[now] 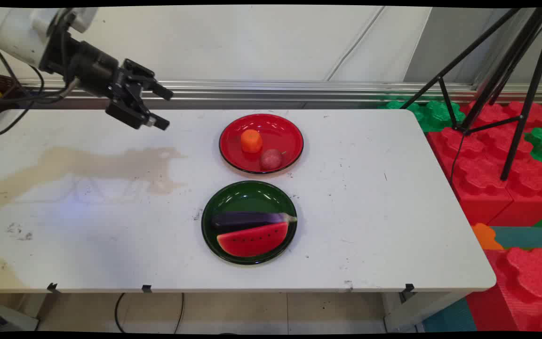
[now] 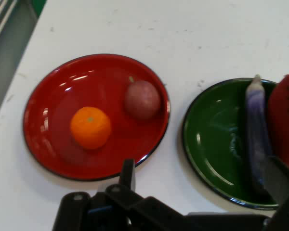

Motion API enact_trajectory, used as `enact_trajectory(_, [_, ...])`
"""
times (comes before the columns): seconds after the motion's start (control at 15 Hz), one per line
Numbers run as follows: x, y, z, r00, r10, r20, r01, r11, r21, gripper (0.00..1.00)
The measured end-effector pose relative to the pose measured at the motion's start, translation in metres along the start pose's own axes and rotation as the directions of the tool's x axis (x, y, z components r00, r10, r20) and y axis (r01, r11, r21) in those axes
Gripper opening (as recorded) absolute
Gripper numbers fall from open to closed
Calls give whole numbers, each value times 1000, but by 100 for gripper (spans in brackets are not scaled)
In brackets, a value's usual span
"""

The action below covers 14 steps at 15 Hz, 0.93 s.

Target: Pick up the eggplant from the green plate

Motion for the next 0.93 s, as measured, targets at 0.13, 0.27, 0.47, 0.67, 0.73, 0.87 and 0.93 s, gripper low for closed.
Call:
enact_trajectory(0.13, [6,8,15,1000,15,9,-14,999,-33,100])
enact_trajectory(0.27, [8,14,28,1000,22,18,-21,998,-56,100])
enact_trajectory(0.47, [10,26,57,999,29,44,-25,995,-95,100])
enact_trajectory(0.67, [6,37,88,996,35,84,-23,991,-133,100])
enact_trajectory(0.73, [5,40,97,995,38,97,-23,989,-144,100])
enact_trajectory(0.87, [1,46,112,992,39,119,-20,987,-160,100])
enact_trajectory(0.93, [0,48,118,991,40,128,-19,986,-166,100])
